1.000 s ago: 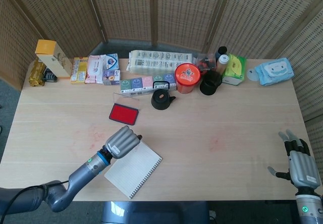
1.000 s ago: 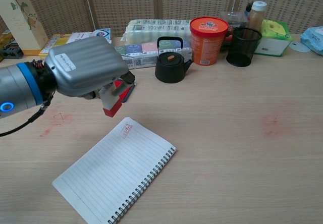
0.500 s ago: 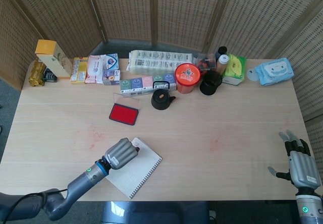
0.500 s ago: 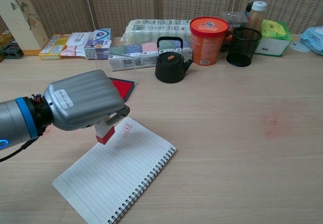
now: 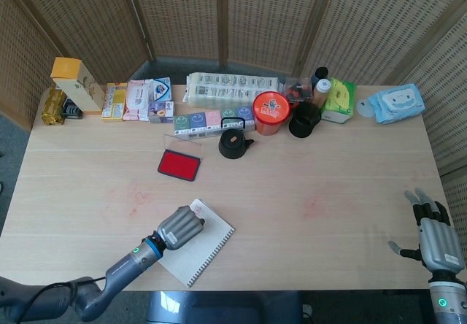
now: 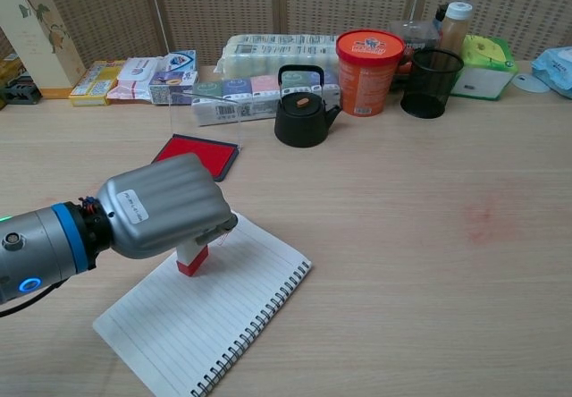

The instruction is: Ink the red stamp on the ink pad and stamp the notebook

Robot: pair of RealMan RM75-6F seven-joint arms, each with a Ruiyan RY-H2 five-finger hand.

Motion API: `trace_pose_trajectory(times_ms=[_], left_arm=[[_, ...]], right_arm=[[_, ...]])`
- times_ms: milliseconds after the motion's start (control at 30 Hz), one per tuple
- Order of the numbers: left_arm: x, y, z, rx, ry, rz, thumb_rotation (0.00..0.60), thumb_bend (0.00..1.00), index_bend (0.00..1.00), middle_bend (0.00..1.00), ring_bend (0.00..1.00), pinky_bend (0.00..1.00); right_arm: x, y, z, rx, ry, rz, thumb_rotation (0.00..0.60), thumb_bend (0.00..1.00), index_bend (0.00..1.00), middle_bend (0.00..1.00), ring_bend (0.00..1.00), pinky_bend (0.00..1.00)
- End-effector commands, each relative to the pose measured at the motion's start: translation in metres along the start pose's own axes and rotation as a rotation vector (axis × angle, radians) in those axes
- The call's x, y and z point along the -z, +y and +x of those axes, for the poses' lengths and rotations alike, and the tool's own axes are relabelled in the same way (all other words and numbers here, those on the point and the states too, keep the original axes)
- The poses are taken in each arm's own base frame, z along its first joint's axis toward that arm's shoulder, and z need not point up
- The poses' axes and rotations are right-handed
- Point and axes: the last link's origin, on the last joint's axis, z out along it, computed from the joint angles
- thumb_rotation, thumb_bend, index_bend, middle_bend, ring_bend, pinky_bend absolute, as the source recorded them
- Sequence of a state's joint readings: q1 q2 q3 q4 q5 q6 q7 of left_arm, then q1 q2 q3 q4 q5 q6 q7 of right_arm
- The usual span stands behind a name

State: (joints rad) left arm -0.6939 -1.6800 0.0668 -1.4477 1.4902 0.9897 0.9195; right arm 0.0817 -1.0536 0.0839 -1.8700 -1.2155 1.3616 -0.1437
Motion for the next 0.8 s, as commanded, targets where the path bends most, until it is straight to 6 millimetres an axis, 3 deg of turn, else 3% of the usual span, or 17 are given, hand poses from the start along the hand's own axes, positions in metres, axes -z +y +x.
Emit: trace_pose_trajectory(times_ms=[33, 800], left_arm=[[0.0, 0.001, -0.002, -0.005, -0.006, 0.0, 0.6, 0.39, 0.68, 1.0, 1.0, 1.0], [0.0, 0.009, -0.018, 0.021, -0.049, -0.014, 0.6, 0.38, 0.68, 1.0, 1.0, 1.0]], right_arm=[[0.0, 0.0, 0.0, 0.001, 0.0, 0.0, 0.6, 0.03, 0.0, 0.0, 0.0, 0.0], [0.0, 0.0, -0.001, 0.003, -0.005, 0.0, 0.6, 0.03, 0.0, 0.0, 0.0, 0.0]])
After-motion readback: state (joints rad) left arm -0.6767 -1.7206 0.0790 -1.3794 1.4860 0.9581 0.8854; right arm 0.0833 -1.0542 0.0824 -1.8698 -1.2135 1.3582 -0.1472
